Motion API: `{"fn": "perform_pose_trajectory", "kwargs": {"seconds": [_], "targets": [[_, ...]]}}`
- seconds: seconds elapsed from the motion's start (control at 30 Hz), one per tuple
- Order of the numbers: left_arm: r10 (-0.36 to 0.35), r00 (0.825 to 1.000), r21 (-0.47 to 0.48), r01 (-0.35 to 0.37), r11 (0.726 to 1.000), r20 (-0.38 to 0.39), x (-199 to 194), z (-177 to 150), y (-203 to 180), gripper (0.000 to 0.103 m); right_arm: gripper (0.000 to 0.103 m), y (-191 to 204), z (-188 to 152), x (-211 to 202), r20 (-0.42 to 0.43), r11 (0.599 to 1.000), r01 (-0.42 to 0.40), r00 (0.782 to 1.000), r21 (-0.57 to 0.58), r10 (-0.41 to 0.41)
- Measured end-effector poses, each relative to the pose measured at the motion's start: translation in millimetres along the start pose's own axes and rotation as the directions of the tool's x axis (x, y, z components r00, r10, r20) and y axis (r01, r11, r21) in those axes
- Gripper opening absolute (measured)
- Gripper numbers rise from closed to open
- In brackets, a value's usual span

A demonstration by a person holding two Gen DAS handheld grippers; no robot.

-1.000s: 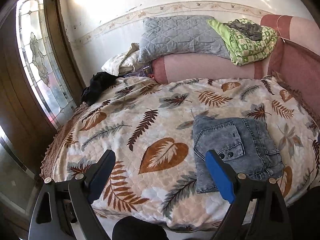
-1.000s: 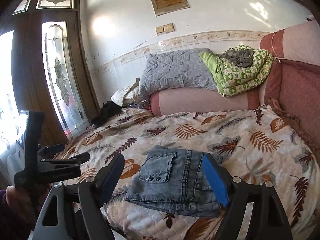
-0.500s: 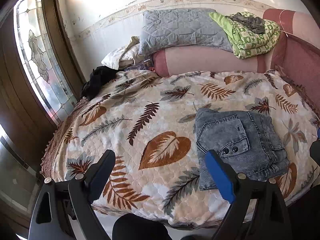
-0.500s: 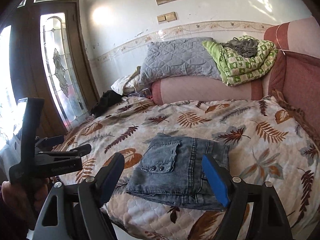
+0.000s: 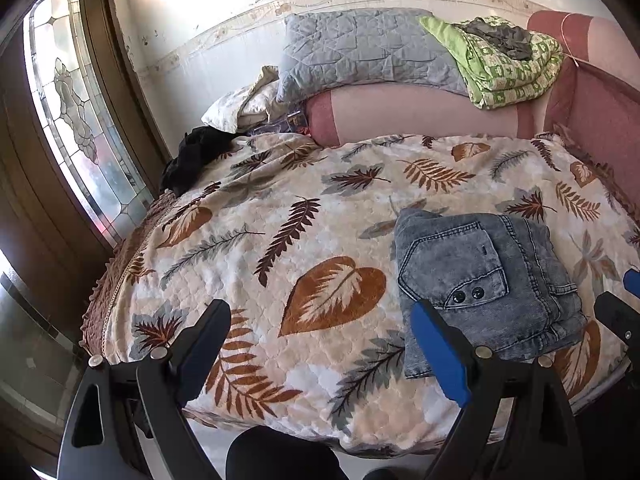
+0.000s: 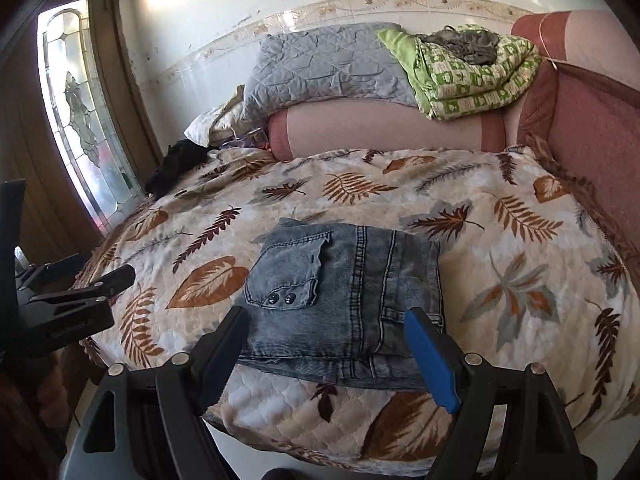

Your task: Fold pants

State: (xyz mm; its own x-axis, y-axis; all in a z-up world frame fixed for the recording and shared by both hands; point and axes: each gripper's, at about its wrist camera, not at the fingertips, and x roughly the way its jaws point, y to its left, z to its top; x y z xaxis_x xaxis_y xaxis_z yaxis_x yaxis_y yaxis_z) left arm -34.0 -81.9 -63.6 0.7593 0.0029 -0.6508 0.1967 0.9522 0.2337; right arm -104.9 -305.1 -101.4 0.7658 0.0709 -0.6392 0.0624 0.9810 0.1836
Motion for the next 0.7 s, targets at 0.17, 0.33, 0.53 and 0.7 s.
{"fn": "perform_pose_trajectory", "kwargs": {"seconds": [0.17, 0.33, 0.53, 0.7], "targets": [[-0.002, 1.0, -0.003, 0.002, 1.0, 0.003, -1.0, 0.2, 1.3, 0.092, 0.083, 10.7, 3.2, 1.2, -0.009, 1.0, -0.011, 1.0, -0.027, 0.011], [0.007, 1.0, -0.01, -0.007, 1.0, 0.012, -5.4, 1.2, 0.8, 0.092, 0.083, 21.2, 4.5, 3.3, -0.023, 0.999, -0.011, 1.0, -0.044, 0.01], [0.016, 1.0, -0.018, -0.016, 1.0, 0.023, -10.8, 1.8, 0.8, 0.092, 0.083, 29.1, 9.3, 1.7, -0.024, 0.999, -0.011, 1.0, -0.045, 0.01], [0.022, 0.999, -0.029, -0.021, 0.999, 0.036, -15.7, 2.3, 2.6, 0.092, 0.083, 33.5, 13.0, -2.2, -0.012, 0.999, -0.014, 1.0, -0.043, 0.014]]}}
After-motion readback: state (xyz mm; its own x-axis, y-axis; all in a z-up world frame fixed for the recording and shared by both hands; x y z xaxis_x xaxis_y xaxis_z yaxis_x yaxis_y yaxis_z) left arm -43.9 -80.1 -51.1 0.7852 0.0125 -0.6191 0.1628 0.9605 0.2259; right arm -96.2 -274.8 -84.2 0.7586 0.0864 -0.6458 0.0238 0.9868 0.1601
